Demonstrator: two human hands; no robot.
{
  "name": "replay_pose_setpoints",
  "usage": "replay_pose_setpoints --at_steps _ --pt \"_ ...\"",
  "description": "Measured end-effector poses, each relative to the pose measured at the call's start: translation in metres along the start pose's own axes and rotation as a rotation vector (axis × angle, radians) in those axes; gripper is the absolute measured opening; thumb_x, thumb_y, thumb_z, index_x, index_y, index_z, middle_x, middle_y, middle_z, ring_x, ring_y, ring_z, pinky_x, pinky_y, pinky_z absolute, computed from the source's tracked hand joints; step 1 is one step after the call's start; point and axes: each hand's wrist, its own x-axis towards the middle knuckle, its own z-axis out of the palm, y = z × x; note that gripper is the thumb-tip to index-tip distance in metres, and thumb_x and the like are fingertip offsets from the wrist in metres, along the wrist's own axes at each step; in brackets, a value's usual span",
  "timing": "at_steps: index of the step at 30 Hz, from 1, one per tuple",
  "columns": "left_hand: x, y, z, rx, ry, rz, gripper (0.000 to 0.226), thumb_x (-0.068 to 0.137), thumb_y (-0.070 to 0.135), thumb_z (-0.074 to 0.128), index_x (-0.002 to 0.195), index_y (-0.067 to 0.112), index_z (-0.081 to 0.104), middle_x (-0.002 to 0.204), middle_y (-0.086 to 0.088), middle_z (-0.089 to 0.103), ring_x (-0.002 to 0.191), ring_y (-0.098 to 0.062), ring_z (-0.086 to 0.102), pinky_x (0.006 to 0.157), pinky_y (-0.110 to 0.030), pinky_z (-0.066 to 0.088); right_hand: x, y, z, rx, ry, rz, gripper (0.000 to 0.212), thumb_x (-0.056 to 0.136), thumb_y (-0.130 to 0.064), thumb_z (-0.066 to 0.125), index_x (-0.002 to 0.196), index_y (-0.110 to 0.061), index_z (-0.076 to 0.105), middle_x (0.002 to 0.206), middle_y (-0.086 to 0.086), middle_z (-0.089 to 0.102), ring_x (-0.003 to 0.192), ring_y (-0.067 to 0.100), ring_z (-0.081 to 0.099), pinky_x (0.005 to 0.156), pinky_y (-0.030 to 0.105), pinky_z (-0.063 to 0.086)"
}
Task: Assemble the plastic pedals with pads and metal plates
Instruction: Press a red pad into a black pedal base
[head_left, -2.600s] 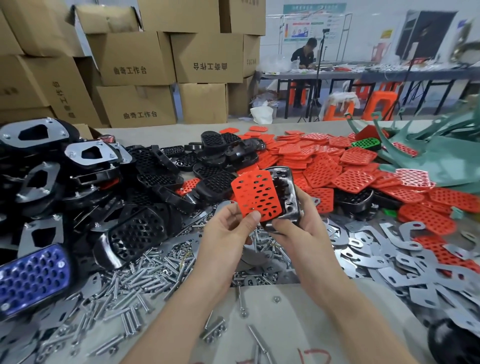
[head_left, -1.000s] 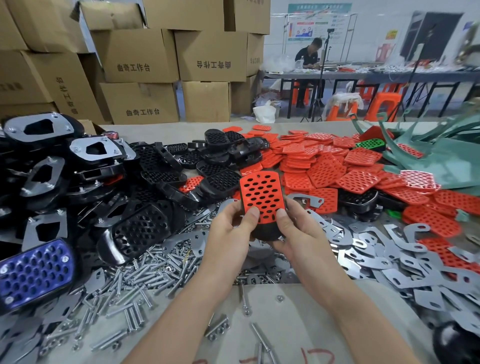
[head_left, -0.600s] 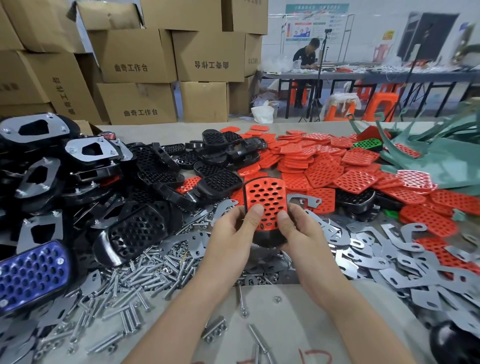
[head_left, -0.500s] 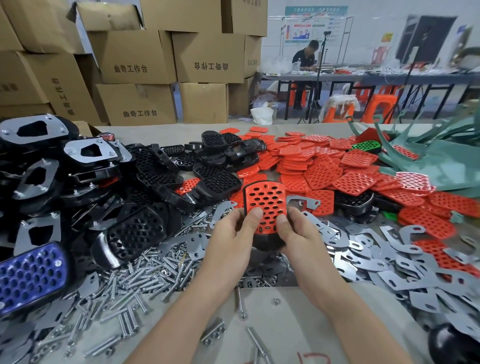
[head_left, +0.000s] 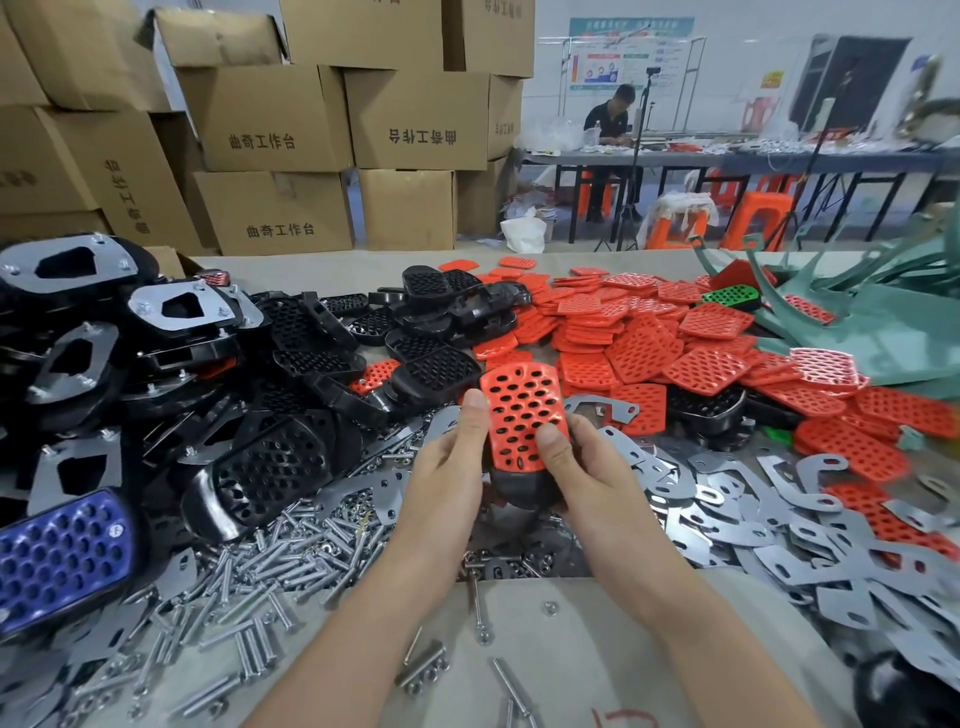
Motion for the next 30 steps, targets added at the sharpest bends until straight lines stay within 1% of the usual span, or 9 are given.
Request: replay_pose_setpoints --at_steps 4,8,11,16,19,23,26,28,30 --pt "0.0 0.001 -0.002 -0.007 0.006 -0.017 0.055 0.083 0.076 0.044 0.093 0.035 0.08 0.096 0.002 0.079 0.088 -0.012 0.075 0.078 -0.032 0.056 -0.001 -0.001 -0.002 -0.015 -0.072 -0.001 0.04 0.093 -0.045 0.057 0.123 -0.019 0.065 0.112 -0.006 0.078 0.105 0.01 0.073 0.085 0.019 0.056" --pt "-0.001 0.004 -0.001 -0.014 -0.001 -0.031 0.059 0.081 0.075 0.046 0.09 0.028 0.08 0.088 -0.005 0.079 0.077 -0.019 0.076 0.06 -0.031 0.06 -0.002 -0.003 -0.004 -0.061 -0.068 -0.021 0.037 0.095 -0.039 0.055 0.12 -0.014 0.066 0.11 -0.004 0.078 0.104 0.01 0.073 0.086 0.019 0.055" --pt "0.0 0.002 0.0 0.025 0.056 -0.042 0.053 0.097 0.065 0.041 0.09 0.029 0.08 0.088 -0.003 0.079 0.082 -0.021 0.076 0.078 -0.041 0.062 -0.003 -0.002 -0.003 -0.071 -0.072 -0.008 0.034 0.095 -0.036 0.055 0.119 -0.015 0.065 0.107 -0.008 0.078 0.101 0.005 0.073 0.082 0.014 0.053" --pt "-0.001 0.004 0.0 0.062 0.116 -0.039 0.052 0.1 0.057 0.043 0.089 0.02 0.079 0.09 -0.012 0.077 0.09 -0.035 0.073 0.088 -0.055 0.057 0.0 0.003 -0.002 -0.09 -0.048 0.034 0.017 0.104 -0.022 0.054 0.116 -0.019 0.065 0.103 -0.01 0.079 0.098 0.006 0.074 0.079 0.016 0.055" --pt "-0.003 0.004 0.001 0.081 0.116 0.032 0.052 0.1 0.055 0.047 0.09 0.015 0.079 0.093 -0.017 0.075 0.094 -0.038 0.07 0.088 -0.056 0.056 0.002 0.006 -0.006 -0.126 -0.007 0.041 0.013 0.105 -0.019 0.055 0.11 -0.019 0.067 0.099 -0.009 0.079 0.094 0.006 0.075 0.077 0.016 0.056" --pt "-0.002 0.003 0.004 0.066 0.037 0.072 0.053 0.092 0.061 0.047 0.089 0.018 0.08 0.088 -0.006 0.079 0.09 -0.026 0.075 0.08 -0.039 0.061 0.004 0.008 -0.01 -0.049 0.002 0.062 0.017 0.103 -0.026 0.059 0.112 -0.015 0.069 0.101 -0.002 0.08 0.094 0.014 0.076 0.077 0.022 0.058" --pt "-0.002 0.001 0.004 0.047 -0.043 0.075 0.052 0.093 0.056 0.049 0.093 0.012 0.078 0.091 -0.005 0.079 0.088 -0.022 0.076 0.068 -0.023 0.057 0.006 0.01 -0.011 0.098 0.016 0.116 0.031 0.095 -0.04 0.06 0.108 -0.017 0.075 0.108 0.008 0.079 0.102 0.027 0.076 0.091 0.042 0.057" --pt "-0.003 0.0 0.004 0.067 -0.063 0.081 0.048 0.096 0.051 0.048 0.099 0.011 0.076 0.093 -0.005 0.079 0.09 -0.021 0.076 0.068 -0.02 0.056 0.008 0.011 -0.012 0.162 0.014 0.14 0.031 0.092 -0.043 0.06 0.106 -0.021 0.077 0.111 0.01 0.078 0.103 0.03 0.075 0.094 0.046 0.056" --pt "-0.002 0.0 0.004 0.048 -0.039 0.08 0.048 0.095 0.051 0.049 0.099 0.011 0.076 0.095 -0.005 0.079 0.091 -0.022 0.075 0.076 -0.027 0.059 0.008 0.011 -0.012 0.189 -0.017 0.141 0.034 0.091 -0.047 0.063 0.109 -0.022 0.076 0.114 0.011 0.077 0.105 0.032 0.075 0.091 0.042 0.059"
